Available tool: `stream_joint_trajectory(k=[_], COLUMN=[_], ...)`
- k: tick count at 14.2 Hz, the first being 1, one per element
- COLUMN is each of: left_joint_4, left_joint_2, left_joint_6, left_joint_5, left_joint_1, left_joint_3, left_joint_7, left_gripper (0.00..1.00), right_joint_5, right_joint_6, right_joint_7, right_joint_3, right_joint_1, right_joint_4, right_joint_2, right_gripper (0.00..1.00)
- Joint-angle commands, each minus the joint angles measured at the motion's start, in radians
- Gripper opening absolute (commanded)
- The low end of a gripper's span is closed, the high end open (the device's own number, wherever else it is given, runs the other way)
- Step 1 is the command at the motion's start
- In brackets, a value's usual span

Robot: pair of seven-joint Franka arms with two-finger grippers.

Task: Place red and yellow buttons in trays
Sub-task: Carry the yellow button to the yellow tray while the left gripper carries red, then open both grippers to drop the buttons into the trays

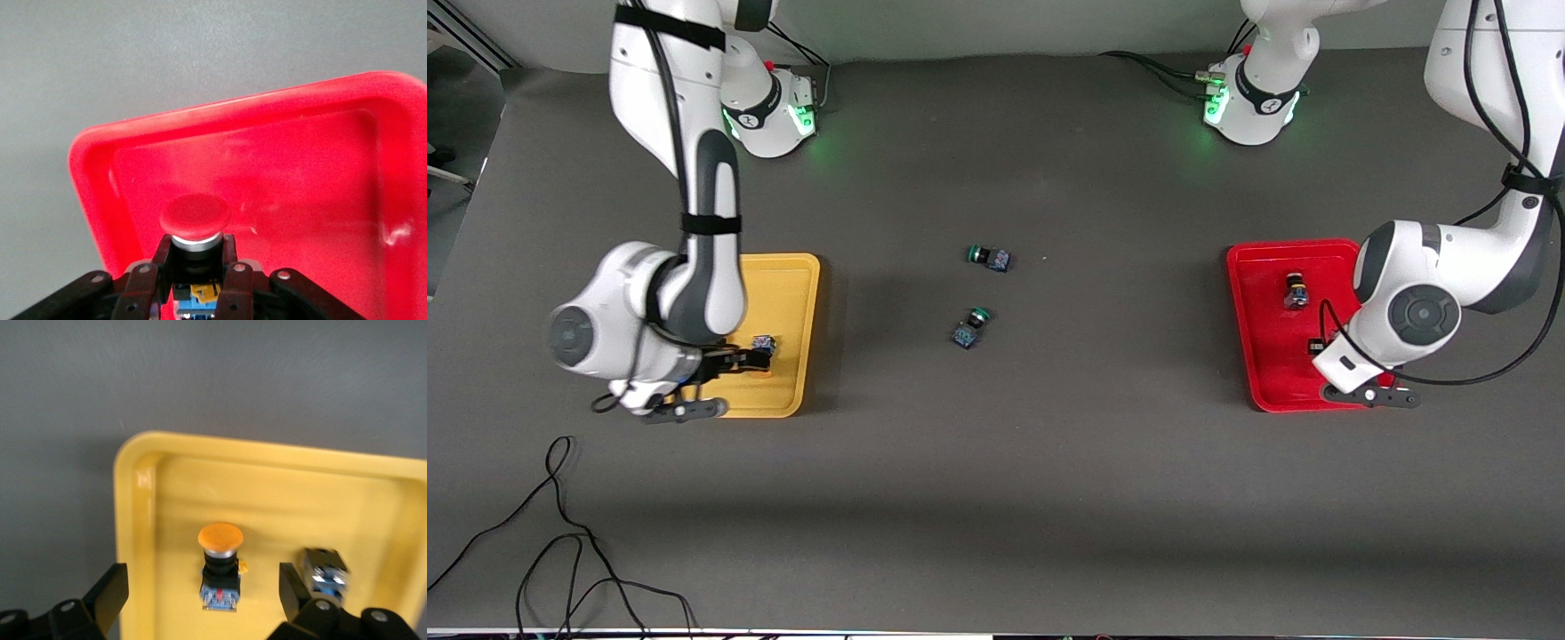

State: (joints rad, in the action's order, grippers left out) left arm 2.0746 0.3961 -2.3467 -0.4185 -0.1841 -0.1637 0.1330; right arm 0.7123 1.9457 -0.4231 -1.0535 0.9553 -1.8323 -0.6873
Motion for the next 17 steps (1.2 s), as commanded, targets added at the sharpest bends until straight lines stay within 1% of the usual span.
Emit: stream_joint_trajectory(k=[1,2,3,4,5,6,7,8,9,10,11,12,13,15,16,17], left_joint_4=[0.188,0.194,0.194,0.193,0.184,0.174,0.165,0.148,0.107,0.064,0.020,-0.026,-0.054,-0.089,-0.099,-0.100], left_joint_2=[-0.059,-0.057,-0.066,-0.089,-0.114,-0.146,-0.183,-0.224,-0.271,-0.295,-0.322,-0.347,-0.374,-0.428,-0.451,-0.474], left_joint_6=[-0.237,-0.249,-0.231,-0.186,-0.128,-0.073,-0.013,0.054,0.160,0.250,0.336,0.399,0.438,0.478,0.495,0.498], left_joint_5=[-0.054,-0.059,-0.059,-0.057,-0.057,-0.049,-0.043,-0.030,0.050,0.110,0.165,0.217,0.256,0.311,0.338,0.355], left_joint_1=[-0.057,-0.078,-0.077,-0.072,-0.068,-0.055,-0.048,-0.045,-0.046,-0.044,-0.044,-0.044,-0.044,-0.044,-0.044,-0.044], left_joint_3=[-0.010,-0.011,-0.013,-0.017,-0.023,-0.034,-0.045,-0.071,-0.109,-0.120,-0.138,-0.151,-0.152,-0.154,-0.154,-0.152], left_joint_7=[-0.027,-0.029,-0.029,-0.027,-0.026,-0.026,-0.020,-0.016,-0.026,-0.027,-0.029,-0.029,-0.029,-0.029,-0.029,-0.030], left_gripper=[0.00,0.64,0.99,1.00,1.00,1.00,1.00,1.00,1.00,1.00,1.00,1.00,1.00,1.00,1.00,1.00], right_joint_5=[-0.060,-0.076,-0.080,-0.080,-0.082,-0.082,-0.082,-0.082,-0.082,-0.097,-0.143,-0.199,-0.280,-0.481,-0.546,-0.578], right_joint_6=[-0.153,-0.177,-0.188,-0.198,-0.211,-0.218,-0.232,-0.252,-0.272,-0.286,-0.294,-0.294,-0.292,-0.280,-0.280,-0.281], right_joint_7=[0.150,0.182,0.200,0.204,0.205,0.207,0.205,0.207,0.210,0.217,0.242,0.283,0.331,0.438,0.470,0.480], right_joint_3=[-0.098,-0.149,-0.213,-0.285,-0.336,-0.359,-0.365,-0.376,-0.381,-0.379,-0.366,-0.303,-0.195,0.102,0.236,0.348], right_joint_1=[0.068,0.116,0.185,0.254,0.304,0.318,0.318,0.315,0.309,0.303,0.286,0.251,0.174,-0.038,-0.152,-0.255], right_joint_4=[0.116,0.134,0.139,0.137,0.139,0.143,0.154,0.171,0.192,0.209,0.228,0.232,0.242,0.239,0.231,0.223], right_joint_2=[0.034,0.035,0.035,0.035,0.034,0.034,0.034,0.034,0.037,0.052,0.101,0.170,0.266,0.440,0.495,0.534], right_gripper=[1.00,1.00,1.00,1.00,1.00,1.00,1.00,1.00,1.00,1.00,1.00,1.00,1.00,1.00,1.00,1.00])
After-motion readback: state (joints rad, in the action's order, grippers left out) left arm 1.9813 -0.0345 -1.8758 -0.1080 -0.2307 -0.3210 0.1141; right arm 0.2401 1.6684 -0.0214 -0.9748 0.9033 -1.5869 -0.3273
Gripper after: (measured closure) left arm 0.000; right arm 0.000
